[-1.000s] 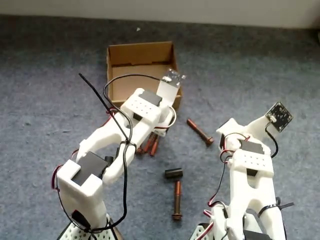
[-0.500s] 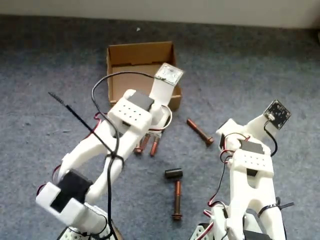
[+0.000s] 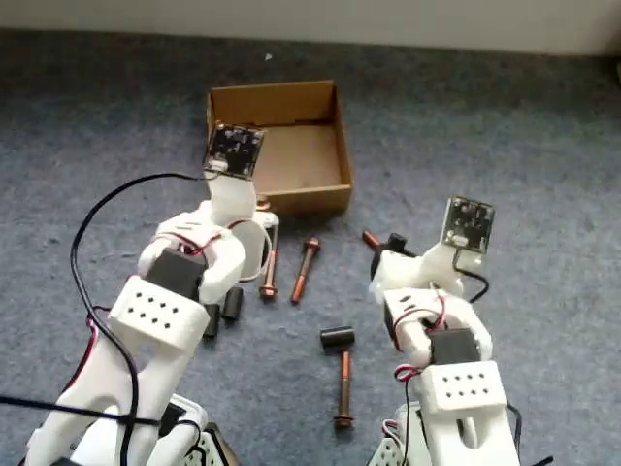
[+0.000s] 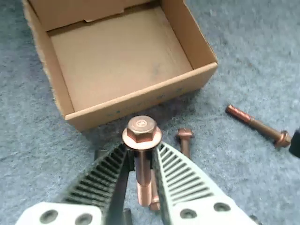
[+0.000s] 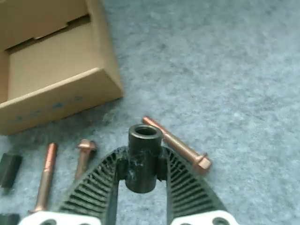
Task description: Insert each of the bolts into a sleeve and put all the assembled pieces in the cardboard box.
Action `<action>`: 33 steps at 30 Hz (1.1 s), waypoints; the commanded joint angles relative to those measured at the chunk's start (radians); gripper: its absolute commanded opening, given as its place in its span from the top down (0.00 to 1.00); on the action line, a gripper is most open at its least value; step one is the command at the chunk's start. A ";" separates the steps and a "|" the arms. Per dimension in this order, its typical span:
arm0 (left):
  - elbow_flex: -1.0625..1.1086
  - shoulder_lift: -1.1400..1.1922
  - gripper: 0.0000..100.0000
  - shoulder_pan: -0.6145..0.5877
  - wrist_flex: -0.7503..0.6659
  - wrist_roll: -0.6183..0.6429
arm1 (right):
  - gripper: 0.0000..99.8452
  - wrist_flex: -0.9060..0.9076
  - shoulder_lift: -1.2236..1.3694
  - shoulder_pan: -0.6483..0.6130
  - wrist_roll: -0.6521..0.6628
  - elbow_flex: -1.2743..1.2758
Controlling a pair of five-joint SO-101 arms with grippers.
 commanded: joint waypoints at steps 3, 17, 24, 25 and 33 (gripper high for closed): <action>0.125 -0.283 1.00 -0.065 -0.094 0.077 | 1.00 0.002 -0.292 -0.134 0.103 0.084; 0.426 -0.932 1.00 -0.076 -0.141 0.094 | 1.00 -0.005 -0.668 -0.479 0.440 0.400; 0.509 -1.138 1.00 -0.068 -0.141 0.092 | 1.00 -0.096 -0.677 -0.576 0.436 0.458; 0.510 -1.138 1.00 -0.068 -0.143 0.092 | 1.00 -0.104 -0.677 -0.576 0.434 0.458; 0.486 -1.132 1.00 0.002 -0.152 0.091 | 1.00 -0.107 -0.677 -0.576 0.433 0.458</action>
